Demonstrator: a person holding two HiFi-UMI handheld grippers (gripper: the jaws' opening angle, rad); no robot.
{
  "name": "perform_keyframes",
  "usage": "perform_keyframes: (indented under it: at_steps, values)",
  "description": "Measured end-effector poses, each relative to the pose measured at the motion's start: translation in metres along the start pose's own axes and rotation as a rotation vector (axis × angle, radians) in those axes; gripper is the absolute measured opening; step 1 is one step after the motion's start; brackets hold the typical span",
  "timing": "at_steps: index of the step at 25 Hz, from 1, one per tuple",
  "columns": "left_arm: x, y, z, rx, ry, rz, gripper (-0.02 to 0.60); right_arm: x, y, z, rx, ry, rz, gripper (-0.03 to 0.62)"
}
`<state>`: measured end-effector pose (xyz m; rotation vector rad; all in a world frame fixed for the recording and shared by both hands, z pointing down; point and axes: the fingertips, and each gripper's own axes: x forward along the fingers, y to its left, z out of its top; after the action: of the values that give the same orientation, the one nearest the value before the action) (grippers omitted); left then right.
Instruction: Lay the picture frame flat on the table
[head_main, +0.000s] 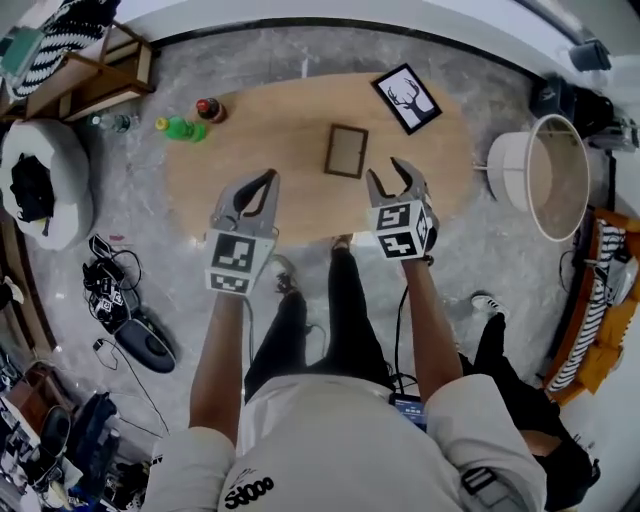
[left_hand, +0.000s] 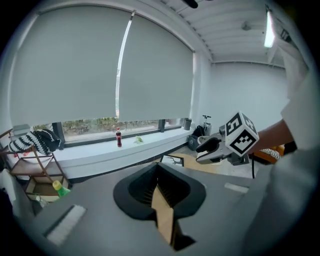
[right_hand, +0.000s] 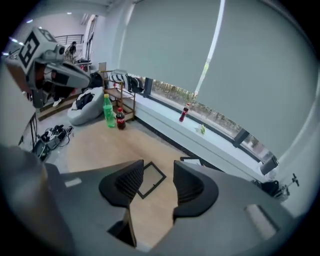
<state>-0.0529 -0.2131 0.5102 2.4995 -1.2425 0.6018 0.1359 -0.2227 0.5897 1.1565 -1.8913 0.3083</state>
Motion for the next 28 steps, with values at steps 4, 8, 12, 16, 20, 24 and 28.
perform_keyframes:
  at_steps: [4,8,12,16,20,24,28]
  values:
    - [-0.031,-0.002,0.022,0.038,-0.044,-0.006,0.009,-0.045,0.004,0.032,0.096,-0.102,0.008,0.175]
    - [-0.062,-0.008,0.043,0.072,-0.087,-0.017,0.009,-0.096,0.008,0.060,0.139,-0.205,0.008,0.123]
    - [-0.093,-0.015,0.061,0.087,-0.129,-0.022,0.009,-0.150,0.010,0.084,0.168,-0.299,-0.030,0.086]
    - [-0.124,-0.027,0.079,0.114,-0.171,-0.031,0.009,-0.206,0.017,0.106,0.173,-0.398,-0.054,0.039]
    - [-0.158,-0.038,0.104,0.151,-0.218,-0.033,0.009,-0.263,0.025,0.124,0.156,-0.474,-0.069,0.015]
    - [-0.188,-0.050,0.133,0.176,-0.271,-0.031,0.009,-0.315,0.028,0.135,0.156,-0.544,-0.089,0.005]
    - [-0.217,-0.057,0.162,0.201,-0.326,-0.027,0.009,-0.357,0.038,0.151,0.137,-0.612,-0.089,0.003]
